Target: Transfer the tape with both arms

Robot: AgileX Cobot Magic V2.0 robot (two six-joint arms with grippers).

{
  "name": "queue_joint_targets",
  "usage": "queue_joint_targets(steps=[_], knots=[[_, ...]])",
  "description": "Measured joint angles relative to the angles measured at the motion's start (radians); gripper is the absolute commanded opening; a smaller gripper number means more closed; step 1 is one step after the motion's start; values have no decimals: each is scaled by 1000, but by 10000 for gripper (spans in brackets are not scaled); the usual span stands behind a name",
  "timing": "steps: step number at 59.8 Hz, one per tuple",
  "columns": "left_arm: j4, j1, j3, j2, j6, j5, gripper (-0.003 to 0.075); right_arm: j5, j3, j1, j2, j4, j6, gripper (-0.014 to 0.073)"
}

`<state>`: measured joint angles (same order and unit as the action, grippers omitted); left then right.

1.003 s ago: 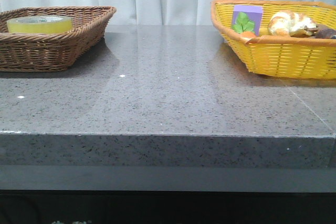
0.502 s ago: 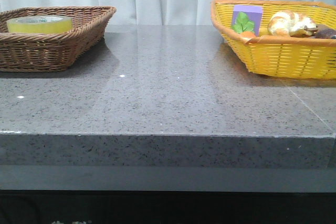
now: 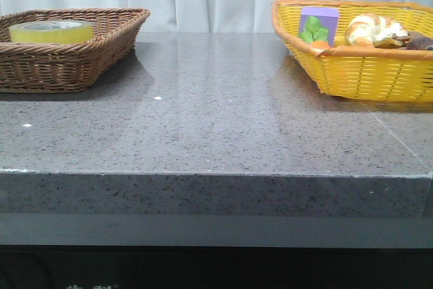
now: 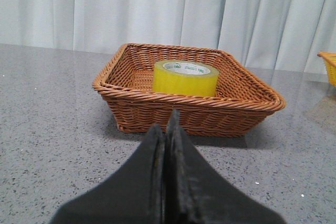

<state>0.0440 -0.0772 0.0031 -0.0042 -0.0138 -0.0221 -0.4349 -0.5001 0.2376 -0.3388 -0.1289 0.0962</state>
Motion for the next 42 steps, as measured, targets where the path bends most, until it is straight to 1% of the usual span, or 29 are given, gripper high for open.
queue_joint_targets(steps=[8,13,19,24,29,42], knots=[[0,0,0,0,0,0,-20,160,193,-101,137,0,0,-69],[0,0,0,0,-2,0,-20,225,310,-155,219,0,0,-69],[0,0,0,0,-2,0,-20,283,416,-188,292,-1,0,-69],[0,0,0,0,-2,0,-20,325,486,-193,333,-1,0,-69],[0,0,0,0,-2,0,-20,348,522,-195,345,-1,0,-69],[0,0,0,0,-3,2,-20,381,527,-196,349,-2,0,-69]])
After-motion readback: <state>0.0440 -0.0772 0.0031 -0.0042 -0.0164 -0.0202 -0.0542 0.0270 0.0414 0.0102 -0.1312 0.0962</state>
